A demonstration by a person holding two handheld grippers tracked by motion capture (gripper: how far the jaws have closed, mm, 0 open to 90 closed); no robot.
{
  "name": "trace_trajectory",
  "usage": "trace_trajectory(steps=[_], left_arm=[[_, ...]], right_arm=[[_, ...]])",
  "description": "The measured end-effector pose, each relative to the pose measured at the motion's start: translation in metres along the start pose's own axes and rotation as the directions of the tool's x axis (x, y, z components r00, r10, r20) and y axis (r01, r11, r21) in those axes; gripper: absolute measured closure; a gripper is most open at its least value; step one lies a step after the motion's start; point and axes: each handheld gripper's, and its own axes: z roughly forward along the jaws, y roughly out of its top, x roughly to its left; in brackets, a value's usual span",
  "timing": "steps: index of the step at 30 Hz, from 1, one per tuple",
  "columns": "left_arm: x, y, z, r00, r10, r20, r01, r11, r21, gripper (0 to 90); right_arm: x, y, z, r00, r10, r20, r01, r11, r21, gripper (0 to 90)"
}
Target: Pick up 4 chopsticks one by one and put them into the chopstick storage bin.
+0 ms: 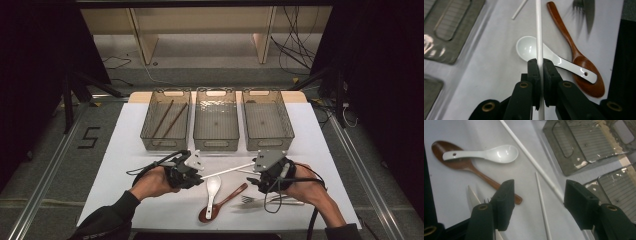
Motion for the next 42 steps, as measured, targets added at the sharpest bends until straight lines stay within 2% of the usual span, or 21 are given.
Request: trace_trajectory(steps=[2,4,6,9,15,19,27,30,32,34,42], left_arm=[[0.003,-0.001,-0.003,0.9997,-0.025,-0.003,0.025,0.9996,-0.014,85.1],[0.006,-0.002,-0.005,0.9987,-0.049,-0.016,0.049,0.9985,-0.023,85.1],[0.01,-0.003,-0.008,0.9974,-0.07,-0.018,0.069,0.9971,-0.033,85.1],[0.015,-0.004,-0.013,0.9944,-0.1,-0.035,0.098,0.9941,-0.046,85.1],[0.025,-0.008,-0.025,0.9851,-0.161,-0.059,0.156,0.984,-0.086,85.1],[0.034,-0.011,-0.033,0.9778,-0.192,-0.084,0.183,0.9776,-0.103,85.1],[0.048,-0.016,-0.039,0.959,-0.26,-0.113,0.243,0.9598,-0.14,85.2],[0.055,-0.017,-0.042,0.9519,-0.281,-0.123,0.261,0.9528,-0.155,85.2],[0.06,-0.018,-0.045,0.9446,-0.302,-0.129,0.279,0.9452,-0.17,85.1],[0.065,-0.018,-0.046,0.939,-0.315,-0.139,0.289,0.941,-0.176,85.2],[0.087,-0.019,-0.049,0.9132,-0.373,-0.164,0.338,0.9184,-0.206,85.2]], right_arm=[[-0.002,-0.007,0.0,0.9984,0.055,0.01,-0.055,0.998,-0.021,39.6],[-0.006,-0.014,-0.001,0.9933,0.114,0.013,-0.114,0.992,-0.049,39.0],[-0.008,-0.02,-0.001,0.9826,0.185,0.014,-0.184,0.981,-0.07,36.6],[-0.012,-0.027,0.0,0.9642,0.263,0.034,-0.259,0.961,-0.093,35.6],[-0.014,-0.039,0.002,0.9334,0.358,0.031,-0.352,0.929,-0.119,33.2],[-0.014,-0.043,0.002,0.9225,0.385,0.033,-0.378,0.918,-0.122,32.2],[-0.013,-0.048,0.001,0.9156,0.399,0.048,-0.392,0.912,-0.12,30.3],[-0.012,-0.05,0.0,0.9115,0.408,0.05,-0.4,0.908,-0.123,29.5],[-0.012,-0.052,0.0,0.909,0.414,0.049,-0.405,0.905,-0.132,29.3],[-0.011,-0.052,-0.001,0.9046,0.424,0.047,-0.414,0.899,-0.141,29.1],[-0.007,-0.051,-0.003,0.9079,0.416,0.053,-0.405,0.902,-0.15,28.9]])
